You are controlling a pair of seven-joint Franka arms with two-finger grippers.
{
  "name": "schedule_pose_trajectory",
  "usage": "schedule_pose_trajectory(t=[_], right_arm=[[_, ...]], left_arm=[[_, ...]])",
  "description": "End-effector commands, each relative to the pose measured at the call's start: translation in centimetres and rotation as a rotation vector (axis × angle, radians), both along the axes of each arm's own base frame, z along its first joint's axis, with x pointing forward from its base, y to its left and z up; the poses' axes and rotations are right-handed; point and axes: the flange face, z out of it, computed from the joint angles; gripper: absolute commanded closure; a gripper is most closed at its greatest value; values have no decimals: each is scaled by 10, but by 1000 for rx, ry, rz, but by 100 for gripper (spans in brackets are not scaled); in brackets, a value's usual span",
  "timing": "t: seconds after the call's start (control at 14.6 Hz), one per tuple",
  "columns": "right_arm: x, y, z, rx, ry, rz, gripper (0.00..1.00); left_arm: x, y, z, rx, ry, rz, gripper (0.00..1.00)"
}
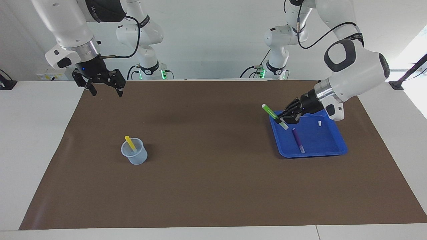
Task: Transfer and insert pens with both arms
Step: 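Lift the green pen with the left gripper toward the right gripper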
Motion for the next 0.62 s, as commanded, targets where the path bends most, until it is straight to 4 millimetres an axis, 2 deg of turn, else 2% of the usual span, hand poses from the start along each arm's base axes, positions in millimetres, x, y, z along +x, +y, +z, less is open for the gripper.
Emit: schedule_pose_trajectory(t=[0.0,0.07,0.21,0.41,0.48,0.55], right_arm=[[-3,1,4,-33,18,7,0],[-3,0,4,-32,17,5,0],[-2,4,3,-22,11,10,0],[4,20,3,80,-36,-1,0],[5,44,5,120,-48,12,0],[6,60,6,138,-64,-13,0]], left_arm=[[-11,-43,7,-84,126,131,100],[-17,-61,5,-106,163,158,100],[-34,-85,0,-196,224,214,100],[-66,-123,-22,-285,243,335,100],[-78,-136,-27,-311,250,366,100],[-85,-148,-28,-335,259,380,100]])
